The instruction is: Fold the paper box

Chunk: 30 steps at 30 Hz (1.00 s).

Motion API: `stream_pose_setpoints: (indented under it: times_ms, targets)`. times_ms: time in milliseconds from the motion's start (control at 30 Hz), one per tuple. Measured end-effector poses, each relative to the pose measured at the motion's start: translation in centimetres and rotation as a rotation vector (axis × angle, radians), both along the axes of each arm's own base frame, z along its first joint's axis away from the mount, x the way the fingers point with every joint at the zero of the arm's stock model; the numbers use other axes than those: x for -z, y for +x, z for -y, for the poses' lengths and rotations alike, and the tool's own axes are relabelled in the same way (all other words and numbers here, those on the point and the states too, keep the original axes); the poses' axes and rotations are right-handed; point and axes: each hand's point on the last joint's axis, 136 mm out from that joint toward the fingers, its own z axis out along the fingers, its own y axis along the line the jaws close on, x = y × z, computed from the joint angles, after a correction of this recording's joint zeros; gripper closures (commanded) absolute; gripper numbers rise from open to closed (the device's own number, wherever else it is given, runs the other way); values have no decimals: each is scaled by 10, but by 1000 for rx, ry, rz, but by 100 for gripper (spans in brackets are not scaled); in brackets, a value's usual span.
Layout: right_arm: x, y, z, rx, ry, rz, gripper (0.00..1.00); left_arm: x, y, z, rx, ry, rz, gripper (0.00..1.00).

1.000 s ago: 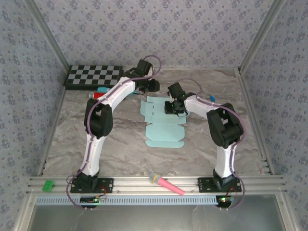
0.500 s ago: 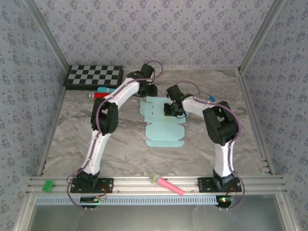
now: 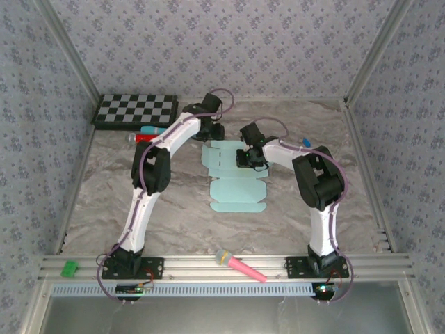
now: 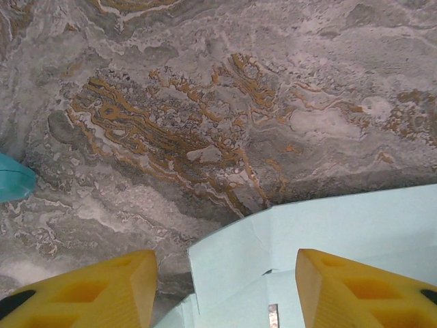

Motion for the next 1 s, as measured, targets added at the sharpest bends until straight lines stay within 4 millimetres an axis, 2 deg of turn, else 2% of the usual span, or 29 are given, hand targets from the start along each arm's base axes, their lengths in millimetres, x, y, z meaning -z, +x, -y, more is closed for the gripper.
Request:
stream_pose_setpoints:
  times_ms: [367,533,1000]
  targets:
    - [0,0,-1,-1,0,3,84,27,-3,-1,8,-23,-70,47]
    - [0,2,-2,-2,1,3,84,28,-2,-2,19,-38,-78,53]
    - [0,3,-4,-5,1,5,84,21,2,9,93,-81,-49,56]
